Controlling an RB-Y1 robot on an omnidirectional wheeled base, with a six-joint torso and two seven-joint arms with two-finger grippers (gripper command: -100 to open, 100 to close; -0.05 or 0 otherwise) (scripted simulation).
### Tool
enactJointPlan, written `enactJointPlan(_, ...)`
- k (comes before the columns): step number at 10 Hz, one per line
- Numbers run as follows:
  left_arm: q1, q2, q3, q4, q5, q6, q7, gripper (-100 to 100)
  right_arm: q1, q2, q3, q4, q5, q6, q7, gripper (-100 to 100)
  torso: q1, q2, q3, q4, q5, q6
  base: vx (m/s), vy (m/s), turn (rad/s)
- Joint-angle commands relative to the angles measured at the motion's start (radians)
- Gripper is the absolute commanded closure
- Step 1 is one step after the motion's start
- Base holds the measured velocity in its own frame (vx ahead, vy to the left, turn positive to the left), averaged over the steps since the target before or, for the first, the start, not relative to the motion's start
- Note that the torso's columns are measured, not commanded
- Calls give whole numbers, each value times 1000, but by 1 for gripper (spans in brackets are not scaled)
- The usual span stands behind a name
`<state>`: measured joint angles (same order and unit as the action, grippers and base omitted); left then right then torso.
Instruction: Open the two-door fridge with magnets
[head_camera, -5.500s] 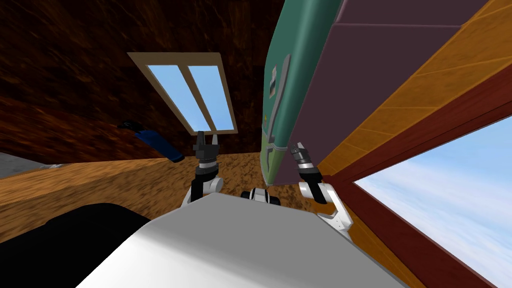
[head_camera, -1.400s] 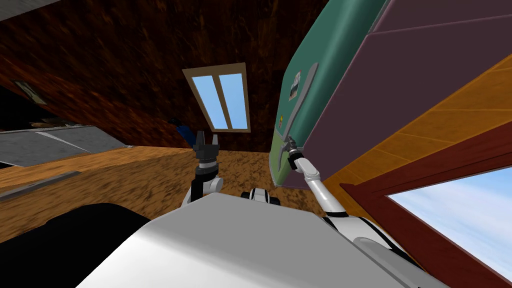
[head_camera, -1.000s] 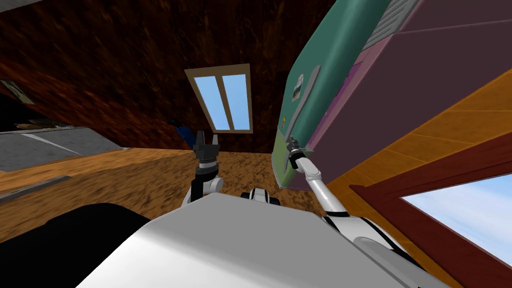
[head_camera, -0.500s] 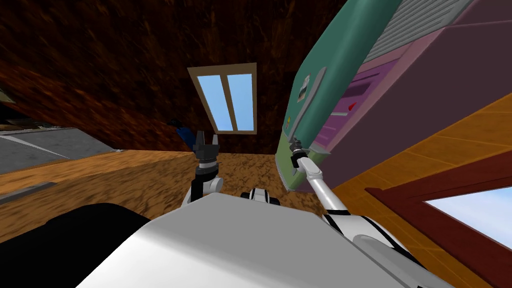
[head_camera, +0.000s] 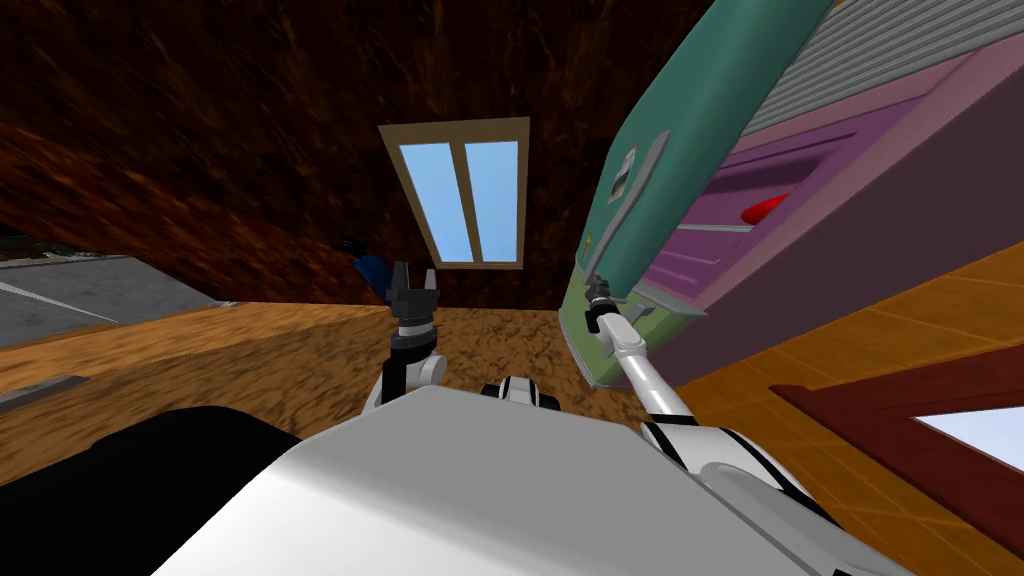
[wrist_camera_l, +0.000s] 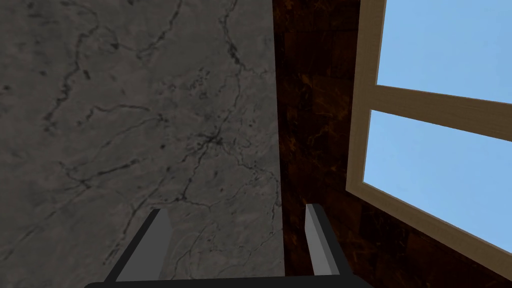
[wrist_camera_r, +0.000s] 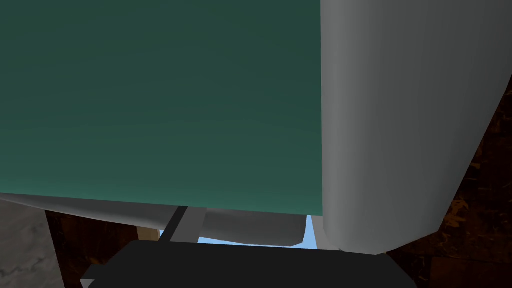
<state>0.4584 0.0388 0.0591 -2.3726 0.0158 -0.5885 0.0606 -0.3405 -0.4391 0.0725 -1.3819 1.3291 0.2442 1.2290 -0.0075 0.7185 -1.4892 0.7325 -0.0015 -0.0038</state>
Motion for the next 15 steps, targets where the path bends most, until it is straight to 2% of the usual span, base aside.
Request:
enactJointPlan(1,0,0,0,0,0,0,0,0,-7,-12,-15,13,-22,27,22,100,2,2,2,-1,0,1,86,271,-28)
enactJointPlan(2,0,0,0,0,0,0,0,0,-12,-13,-27,28,-26,45,30,100,0,4,3,0,-1,2,76,259,-42)
enactJointPlan(4,0,0,0,0,0,0,0,0,-17,-8,-29,29,-4,39,12,100,1,9,6,-1,-1,2,20,182,-10)
enactJointPlan(5,0,0,0,0,0,0,0,0,-32,-21,-69,74,12,92,7,100,-3,14,9,0,-2,3,1,120,333)
enactJointPlan(6,0,0,0,0,0,0,0,0,-32,-21,-69,74,12,97,7,100,-1,11,7,1,-2,1,2,111,272)
enactJointPlan(7,0,0,0,0,0,0,0,0,-43,-34,-106,114,27,136,7,100,-1,7,5,2,0,2,-1,126,297)
enactJointPlan(8,0,0,0,0,0,0,0,0,-43,-34,-106,121,27,153,7,100,-1,3,2,4,1,2,-5,112,446)
enactJointPlan(9,0,0,0,0,0,0,0,0,-43,-34,-106,121,27,153,7,100,-8,0,0,6,-1,6,10,65,-32)
enactJointPlan(10,0,0,0,0,0,0,0,0,-55,-47,-144,168,42,187,7,100,-13,0,0,6,-1,7,33,98,305)
enactJointPlan(11,0,0,0,0,0,0,0,0,-55,-47,-144,168,42,208,7,100,-12,-5,-3,4,-1,2,28,76,305)
enactJointPlan(13,0,0,0,0,0,0,0,0,-55,-47,-144,168,42,208,7,100,-18,-4,-2,5,-1,9,12,27,41)
enactJointPlan(14,0,0,0,0,0,0,0,0,-66,-60,-169,214,57,251,6,100,-21,-2,-1,7,-1,11,2,81,352)
enactJointPlan(15,0,0,0,0,0,0,0,0,-66,-60,-181,214,57,263,6,100,-16,-3,-2,6,-1,7,33,71,274)
